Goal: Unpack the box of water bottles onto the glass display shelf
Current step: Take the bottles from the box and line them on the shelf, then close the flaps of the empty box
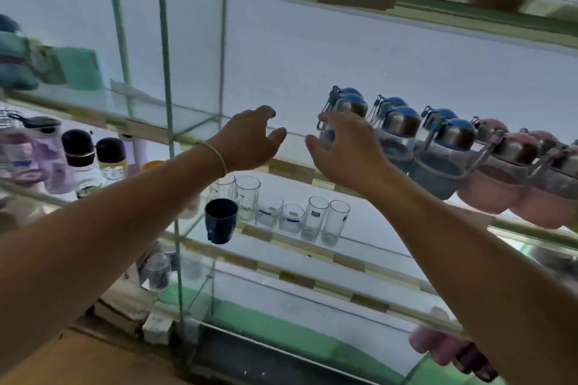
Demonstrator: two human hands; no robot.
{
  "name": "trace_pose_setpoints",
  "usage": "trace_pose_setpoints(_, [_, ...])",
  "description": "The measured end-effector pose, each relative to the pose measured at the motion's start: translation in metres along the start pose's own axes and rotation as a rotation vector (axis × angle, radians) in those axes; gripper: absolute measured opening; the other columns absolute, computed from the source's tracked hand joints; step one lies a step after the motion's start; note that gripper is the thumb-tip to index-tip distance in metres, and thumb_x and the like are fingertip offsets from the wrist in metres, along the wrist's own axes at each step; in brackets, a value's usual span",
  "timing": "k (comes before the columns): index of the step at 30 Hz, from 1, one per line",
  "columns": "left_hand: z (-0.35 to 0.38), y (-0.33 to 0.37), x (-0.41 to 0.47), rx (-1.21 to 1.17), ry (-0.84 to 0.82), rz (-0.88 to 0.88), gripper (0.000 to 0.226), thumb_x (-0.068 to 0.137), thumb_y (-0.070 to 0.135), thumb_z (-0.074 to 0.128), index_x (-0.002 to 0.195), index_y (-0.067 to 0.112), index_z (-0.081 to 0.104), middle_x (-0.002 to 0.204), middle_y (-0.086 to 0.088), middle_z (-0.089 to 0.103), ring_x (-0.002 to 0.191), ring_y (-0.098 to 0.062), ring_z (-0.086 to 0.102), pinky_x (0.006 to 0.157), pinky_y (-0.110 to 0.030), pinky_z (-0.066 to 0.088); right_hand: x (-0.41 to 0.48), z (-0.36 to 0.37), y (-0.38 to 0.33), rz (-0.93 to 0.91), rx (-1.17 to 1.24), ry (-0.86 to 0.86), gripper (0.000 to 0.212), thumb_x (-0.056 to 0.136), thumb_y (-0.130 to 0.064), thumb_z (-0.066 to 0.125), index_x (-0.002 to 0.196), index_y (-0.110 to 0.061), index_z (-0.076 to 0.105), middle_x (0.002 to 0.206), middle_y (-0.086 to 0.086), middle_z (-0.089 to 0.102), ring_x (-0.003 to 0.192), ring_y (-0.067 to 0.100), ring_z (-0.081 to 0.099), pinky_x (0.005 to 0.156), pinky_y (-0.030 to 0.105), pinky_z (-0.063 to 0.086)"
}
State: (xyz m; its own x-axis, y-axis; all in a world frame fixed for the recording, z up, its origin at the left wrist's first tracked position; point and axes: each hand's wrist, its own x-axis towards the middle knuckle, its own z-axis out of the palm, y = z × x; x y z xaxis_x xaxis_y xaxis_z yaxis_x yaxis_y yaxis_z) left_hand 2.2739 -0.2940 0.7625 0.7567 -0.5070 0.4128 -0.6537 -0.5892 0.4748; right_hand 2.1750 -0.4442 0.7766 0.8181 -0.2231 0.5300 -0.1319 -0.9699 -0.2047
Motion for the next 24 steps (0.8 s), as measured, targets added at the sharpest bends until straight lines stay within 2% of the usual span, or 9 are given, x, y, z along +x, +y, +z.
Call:
trace_pose_setpoints(4, [-0.032, -0.043, -0.033, 0.036, 0.046, -0.061, 0.049, 0.099, 0.037, 0.050, 0.141, 0.012, 0.045, 0.134, -0.013, 0.057, 0.121, -0.027, 0.055, 0.101, -0.033, 0.040, 0.005, 0.027, -0.048, -0.076, 0.020, -0.059, 0.056, 0.095, -0.045, 0.056, 0.142, -0.016, 0.050, 0.140, 0.010, 0.055, 0.132, 0.029, 0.046, 0.107, 0.039, 0.037])
trace_pose_setpoints(10, [-0.088, -0.107, -0.086, 0.132, 0.087, -0.215, 0.050, 0.100, 0.036, 0.049, 0.141, 0.008, 0.044, 0.134, -0.017, 0.057, 0.121, -0.032, 0.054, 0.096, -0.034, 0.041, 0.009, 0.067, -0.138, -0.235, 0.176, -0.137, 0.057, 0.094, -0.043, 0.058, 0.143, -0.016, 0.049, 0.142, 0.008, 0.053, 0.134, 0.027, 0.044, 0.108, 0.034, 0.035])
trace_pose_setpoints(12, [-0.104, -0.126, -0.104, 0.166, 0.110, -0.270, 0.046, 0.099, 0.035, 0.050, 0.137, 0.008, 0.048, 0.124, -0.017, 0.062, 0.110, -0.031, 0.057, 0.086, -0.031, 0.039, 0.009, 0.078, -0.167, -0.294, 0.215, -0.166, 0.056, 0.093, -0.041, 0.059, 0.143, -0.016, 0.050, 0.142, 0.009, 0.053, 0.133, 0.028, 0.045, 0.107, 0.035, 0.036])
trace_pose_setpoints(14, [-0.117, -0.144, -0.125, 0.203, 0.113, -0.339, 0.040, 0.100, 0.034, 0.049, 0.133, 0.011, 0.050, 0.112, -0.012, 0.066, 0.095, -0.026, 0.056, 0.075, -0.027, 0.032, 0.009, 0.090, -0.195, -0.360, 0.245, -0.193, 0.055, 0.093, -0.041, 0.060, 0.141, -0.015, 0.051, 0.139, 0.011, 0.055, 0.131, 0.029, 0.047, 0.104, 0.035, 0.037])
trace_pose_setpoints(16, [-0.130, -0.162, -0.147, 0.216, 0.103, -0.429, 0.041, 0.100, 0.035, 0.048, 0.134, 0.012, 0.048, 0.116, -0.011, 0.065, 0.101, -0.026, 0.057, 0.081, -0.028, 0.037, 0.006, 0.103, -0.224, -0.428, 0.284, -0.228, 0.053, 0.092, -0.039, 0.060, 0.138, -0.014, 0.053, 0.135, 0.010, 0.057, 0.129, 0.029, 0.049, 0.101, 0.034, 0.038])
trace_pose_setpoints(17, [-0.135, -0.171, -0.158, 0.214, 0.101, -0.474, 0.042, 0.101, 0.036, 0.047, 0.135, 0.011, 0.048, 0.122, -0.012, 0.062, 0.108, -0.028, 0.057, 0.090, -0.032, 0.043, 0.005, 0.109, -0.238, -0.459, 0.307, -0.243, 0.050, 0.092, -0.038, 0.060, 0.136, -0.014, 0.055, 0.133, 0.010, 0.059, 0.127, 0.029, 0.050, 0.101, 0.034, 0.037])
trace_pose_setpoints(19, [-0.145, -0.189, -0.176, 0.231, 0.106, -0.551, 0.045, 0.101, 0.036, 0.045, 0.139, 0.011, 0.045, 0.132, -0.014, 0.057, 0.119, -0.030, 0.054, 0.100, -0.040, 0.043, 0.003, 0.123, -0.264, -0.521, 0.366, -0.275, 0.040, 0.092, -0.034, 0.060, 0.125, -0.011, 0.062, 0.122, 0.010, 0.064, 0.118, 0.029, 0.055, 0.098, 0.033, 0.038])
trace_pose_setpoints(21, [-0.154, -0.201, -0.193, 0.256, 0.123, -0.628, 0.049, 0.102, 0.039, 0.044, 0.142, 0.012, 0.041, 0.131, -0.015, 0.058, 0.115, -0.030, 0.057, 0.095, -0.038, 0.047, 0.002, 0.137, -0.288, -0.587, 0.413, -0.315, 0.031, 0.092, -0.034, 0.059, 0.113, -0.012, 0.065, 0.107, 0.010, 0.066, 0.105, 0.030, 0.058, 0.091, 0.033, 0.044])
trace_pose_setpoints(24, [-0.165, -0.219, -0.214, 0.289, 0.157, -0.758, 0.052, 0.101, 0.042, 0.043, 0.144, 0.013, 0.039, 0.124, -0.013, 0.063, 0.106, -0.027, 0.062, 0.087, -0.036, 0.052, 0.001, 0.162, -0.321, -0.677, 0.468, -0.387, 0.042, 0.093, -0.036, 0.060, 0.127, -0.012, 0.060, 0.123, 0.010, 0.063, 0.116, 0.029, 0.055, 0.086, 0.029, 0.038])
